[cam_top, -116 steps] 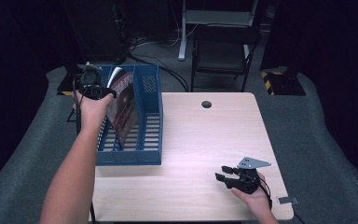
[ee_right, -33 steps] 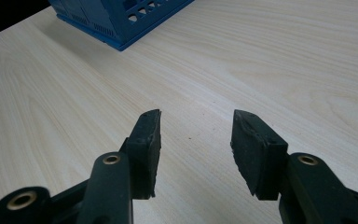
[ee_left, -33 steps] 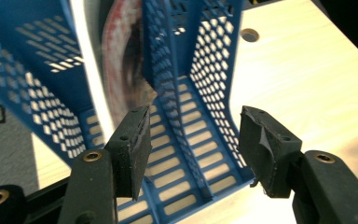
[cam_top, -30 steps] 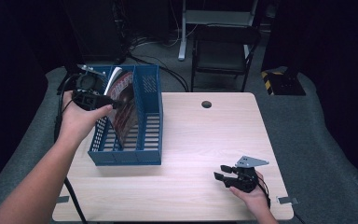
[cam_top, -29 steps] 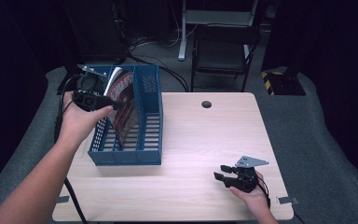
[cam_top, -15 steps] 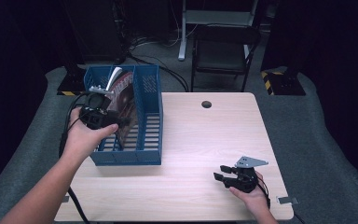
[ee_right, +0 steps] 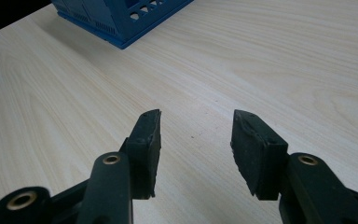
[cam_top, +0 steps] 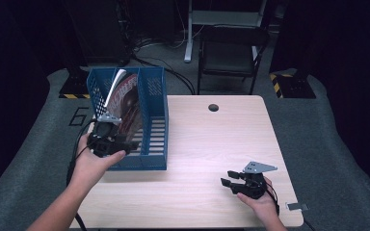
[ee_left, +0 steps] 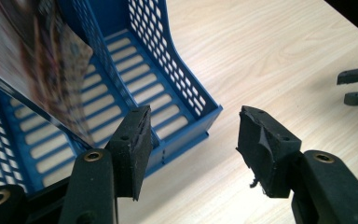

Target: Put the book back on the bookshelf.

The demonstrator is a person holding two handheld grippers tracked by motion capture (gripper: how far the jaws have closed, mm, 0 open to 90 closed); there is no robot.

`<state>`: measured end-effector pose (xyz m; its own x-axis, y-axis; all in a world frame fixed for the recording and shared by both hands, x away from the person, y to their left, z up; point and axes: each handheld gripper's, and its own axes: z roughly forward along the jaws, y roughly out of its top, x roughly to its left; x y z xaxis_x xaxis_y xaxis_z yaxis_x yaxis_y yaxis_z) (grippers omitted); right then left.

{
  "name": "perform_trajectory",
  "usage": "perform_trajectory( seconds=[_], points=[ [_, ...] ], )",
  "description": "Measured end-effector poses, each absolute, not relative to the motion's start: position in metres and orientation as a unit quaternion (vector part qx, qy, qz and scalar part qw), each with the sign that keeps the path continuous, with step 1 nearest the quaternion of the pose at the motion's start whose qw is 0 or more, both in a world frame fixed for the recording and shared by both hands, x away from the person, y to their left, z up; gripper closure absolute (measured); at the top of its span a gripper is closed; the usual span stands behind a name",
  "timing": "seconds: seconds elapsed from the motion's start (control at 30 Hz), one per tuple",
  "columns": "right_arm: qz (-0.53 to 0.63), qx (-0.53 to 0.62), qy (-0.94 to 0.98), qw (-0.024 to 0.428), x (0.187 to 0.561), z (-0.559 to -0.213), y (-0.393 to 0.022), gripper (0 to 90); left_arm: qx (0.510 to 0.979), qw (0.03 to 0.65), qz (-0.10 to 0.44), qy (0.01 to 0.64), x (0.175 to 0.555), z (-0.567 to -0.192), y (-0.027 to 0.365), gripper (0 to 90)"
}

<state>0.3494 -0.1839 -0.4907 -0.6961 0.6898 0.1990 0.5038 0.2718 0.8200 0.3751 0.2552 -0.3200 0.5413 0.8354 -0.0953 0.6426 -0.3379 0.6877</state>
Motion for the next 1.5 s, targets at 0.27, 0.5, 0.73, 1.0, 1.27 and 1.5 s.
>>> perform_trajectory(
  seconds=[0.27,0.5,0.73,1.0,1.27,1.5],
  points=[
    [0.473,0.376,0.791,0.099,0.349,-0.491,-0.183,52.4,0.812,0.334,0.127,0.461,0.367,-0.352,0.254,44.6],
    [0.472,0.377,0.791,0.098,0.349,-0.491,-0.184,52.4,0.798,0.344,0.123,0.480,0.355,-0.369,0.257,44.6],
    [0.472,0.374,0.792,0.101,0.349,-0.490,-0.185,52.4,0.783,0.352,0.106,0.502,0.346,-0.389,0.265,44.6],
    [0.472,0.374,0.792,0.099,0.348,-0.490,-0.184,52.4,0.777,0.344,0.105,0.516,0.338,-0.412,0.271,44.6],
    [0.471,0.372,0.794,0.098,0.348,-0.490,-0.184,52.3,0.777,0.334,0.109,0.523,0.331,-0.435,0.270,44.5],
    [0.470,0.373,0.794,0.097,0.348,-0.490,-0.184,52.3,0.773,0.343,0.103,0.524,0.327,-0.459,0.271,44.5]
  ],
)
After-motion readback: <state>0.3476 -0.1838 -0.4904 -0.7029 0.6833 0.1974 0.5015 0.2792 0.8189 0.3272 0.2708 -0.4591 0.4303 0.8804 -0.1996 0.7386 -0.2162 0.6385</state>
